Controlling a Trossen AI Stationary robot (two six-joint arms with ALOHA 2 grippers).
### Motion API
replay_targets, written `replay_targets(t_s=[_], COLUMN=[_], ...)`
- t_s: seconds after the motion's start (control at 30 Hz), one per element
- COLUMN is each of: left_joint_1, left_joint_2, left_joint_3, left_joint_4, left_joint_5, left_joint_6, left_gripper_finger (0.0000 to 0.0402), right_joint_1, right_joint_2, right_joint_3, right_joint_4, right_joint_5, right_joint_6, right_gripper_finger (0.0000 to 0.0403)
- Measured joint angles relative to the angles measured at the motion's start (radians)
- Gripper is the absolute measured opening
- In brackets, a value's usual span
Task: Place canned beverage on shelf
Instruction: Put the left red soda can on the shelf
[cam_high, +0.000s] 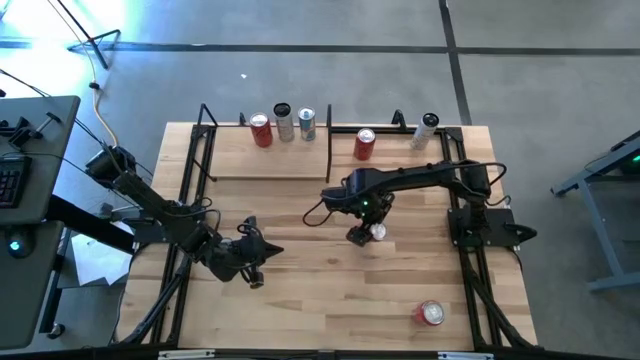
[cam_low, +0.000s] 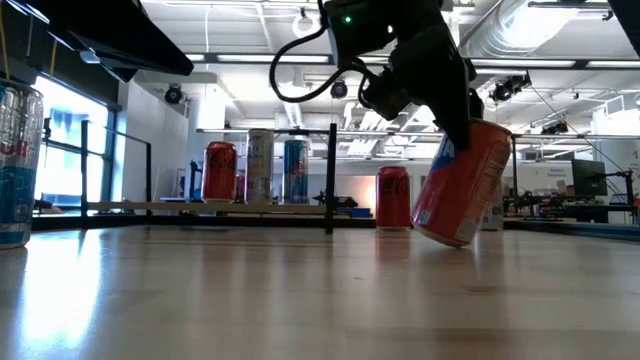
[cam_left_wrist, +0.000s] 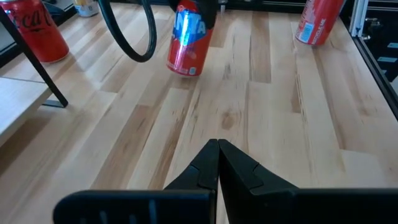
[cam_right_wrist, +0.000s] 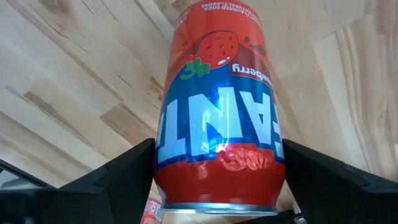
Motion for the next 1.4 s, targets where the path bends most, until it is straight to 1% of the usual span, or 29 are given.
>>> replay_targets(t_s=[0.23, 0.3, 0.37, 0.47, 0.53, 0.6, 0.7, 0.77, 0.97, 1.13, 1.2, 1.3, 1.4], left_joint_1=[0.001, 0.01, 0.032, 0.081, 0.121, 0.165, 0.227, 0.266, 0.356, 0.421, 0.446, 0.479, 0.501], left_joint_2=[0.0, 0.007, 0.034, 0.107, 0.167, 0.233, 0.329, 0.391, 0.544, 0.646, 0.685, 0.732, 0.762], left_joint_3=[0.0, -0.002, -0.033, -0.082, -0.105, -0.11, -0.109, -0.109, -0.071, 0.014, 0.047, 0.089, 0.112], left_joint_4=[0.0, 0.024, 0.151, 0.396, 0.562, 0.693, 0.857, 0.925, 1.04, 1.045, 1.04, 1.042, 1.037], left_joint_5=[-0.001, -0.019, -0.05, -0.042, -0.01, 0.038, 0.102, 0.129, 0.178, 0.233, 0.27, 0.318, 0.34], left_joint_6=[-0.001, -0.007, -0.001, 0.076, 0.125, 0.158, 0.182, 0.176, 0.149, 0.177, 0.181, 0.177, 0.173], left_gripper_finger=[0.0, 0.0, 0.0, 0.0, 0.0, 0.0, 0.0, 0.0, 0.0, 0.0, 0.0, 0.0, 0.0], right_joint_1=[-0.014, -0.021, -0.026, -0.027, -0.026, -0.026, -0.026, -0.026, -0.026, -0.026, -0.026, -0.026, -0.026], right_joint_2=[0.0, 0.0, 0.0, -0.001, -0.001, -0.001, -0.001, -0.001, -0.001, -0.001, -0.001, -0.001, 0.0], right_joint_3=[0.0, 0.0, 0.0, 0.0, 0.0, 0.0, 0.0, 0.0, 0.0, 0.0, 0.0, 0.0, 0.0], right_joint_4=[0.003, 0.015, 0.028, 0.046, 0.054, 0.056, 0.057, 0.057, 0.072, 0.095, 0.095, 0.095, 0.099], right_joint_5=[-0.01, -0.011, -0.011, -0.008, -0.008, -0.008, -0.008, -0.008, -0.007, -0.007, -0.006, -0.003, -0.003], right_joint_6=[0.035, 0.032, 0.018, 0.005, -0.006, -0.008, -0.01, -0.017, -0.033, -0.036, -0.038, -0.042, -0.053], right_gripper_finger=[0.0314, 0.0314, 0.0314, 0.0314, 0.0314, 0.0314, 0.0314, 0.0314, 0.0314, 0.0314, 0.0314, 0.0314, 0.0314])
